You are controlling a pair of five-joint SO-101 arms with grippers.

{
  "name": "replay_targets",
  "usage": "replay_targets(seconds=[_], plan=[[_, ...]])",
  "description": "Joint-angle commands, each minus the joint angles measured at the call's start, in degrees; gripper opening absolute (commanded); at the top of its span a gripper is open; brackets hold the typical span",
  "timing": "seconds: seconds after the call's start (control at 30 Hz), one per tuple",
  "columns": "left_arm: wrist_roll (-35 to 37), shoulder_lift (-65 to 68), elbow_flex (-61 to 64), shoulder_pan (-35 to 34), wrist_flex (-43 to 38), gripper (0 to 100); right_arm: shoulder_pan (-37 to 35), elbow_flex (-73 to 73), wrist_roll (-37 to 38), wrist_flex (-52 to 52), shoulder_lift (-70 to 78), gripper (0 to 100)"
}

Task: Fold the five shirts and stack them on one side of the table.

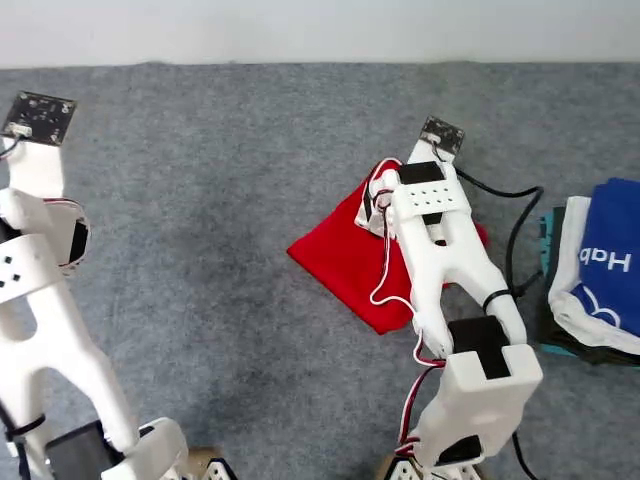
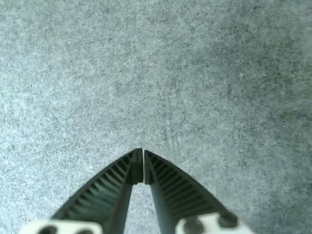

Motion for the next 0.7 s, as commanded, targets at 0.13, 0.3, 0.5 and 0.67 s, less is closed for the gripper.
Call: replay_targets(seconds=[0.13,0.3,0.5,0.67], plan=[[-0.44,-1.85,-0.22,-0.35,1.14,1,-0.13,-0.26,-4.13,2.59,-2.95,49.0],[-0.44,-1.76,-0.22,-0.35,1.14,1,1.01,2.11,-5.89,-1.19,0.31,49.0],[-0.44,-1.67,-0.22,-0.26,1.05,1,1.27,2.02,-5.98,-7.69,9.98,48.9],[-0.44,-1.67,-0.22,-0.35,1.05,1,1.27,1.41,-5.89,-6.55,14.29,48.9]])
